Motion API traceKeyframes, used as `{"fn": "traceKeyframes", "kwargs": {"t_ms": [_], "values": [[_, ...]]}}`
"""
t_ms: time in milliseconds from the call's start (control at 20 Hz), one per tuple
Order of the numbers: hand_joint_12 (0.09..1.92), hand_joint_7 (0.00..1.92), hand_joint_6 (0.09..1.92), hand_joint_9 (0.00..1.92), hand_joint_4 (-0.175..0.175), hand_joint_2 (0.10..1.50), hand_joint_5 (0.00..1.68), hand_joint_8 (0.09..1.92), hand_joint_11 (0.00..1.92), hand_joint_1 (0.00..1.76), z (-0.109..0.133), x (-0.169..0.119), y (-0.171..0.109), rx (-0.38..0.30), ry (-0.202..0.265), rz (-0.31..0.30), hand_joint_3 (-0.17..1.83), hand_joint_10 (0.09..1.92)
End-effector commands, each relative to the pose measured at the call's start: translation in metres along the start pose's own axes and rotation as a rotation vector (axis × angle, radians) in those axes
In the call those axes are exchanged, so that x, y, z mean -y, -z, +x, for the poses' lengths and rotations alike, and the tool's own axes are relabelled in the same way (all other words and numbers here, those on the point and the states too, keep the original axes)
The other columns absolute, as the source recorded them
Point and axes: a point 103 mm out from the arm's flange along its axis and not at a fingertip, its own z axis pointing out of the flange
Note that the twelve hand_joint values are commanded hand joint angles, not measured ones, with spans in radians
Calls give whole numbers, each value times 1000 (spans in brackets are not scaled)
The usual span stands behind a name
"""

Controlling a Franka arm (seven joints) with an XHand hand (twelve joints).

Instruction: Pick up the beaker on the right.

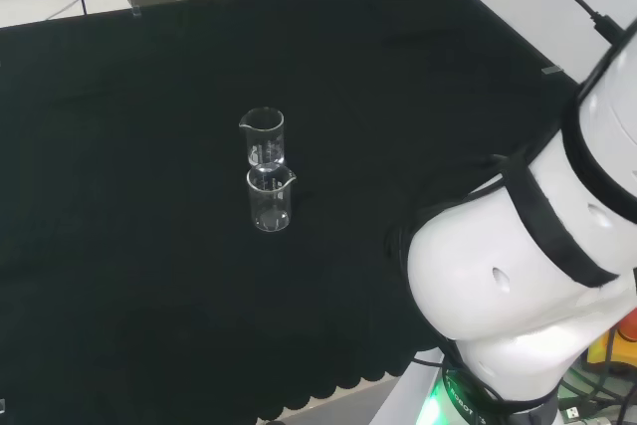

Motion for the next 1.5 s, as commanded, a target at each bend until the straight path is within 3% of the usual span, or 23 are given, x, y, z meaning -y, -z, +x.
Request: {"fn": "traceKeyframes", "kwargs": {"t_ms": [50, 400, 950, 1200, 1500], "values": [[1398, 61, 87, 234, -11, 1186, 183, 475, 0, 482, -15, -33, -28, -142, 45, 51, -96, 651], [1399, 62, 87, 236, -13, 1172, 181, 495, 1, 490, -11, -46, -66, -188, 68, 122, -114, 651], [1366, 45, 87, 207, -15, 1154, 179, 539, 0, 525, -27, -56, -115, -295, 136, 203, -175, 650], [1355, 45, 87, 201, -15, 1142, 178, 542, 0, 533, -28, -58, -129, -334, 152, 225, -175, 650], [1350, 46, 87, 207, -15, 1118, 177, 546, 0, 552, -29, -57, -144, -373, 220, 227, -175, 654]]}}
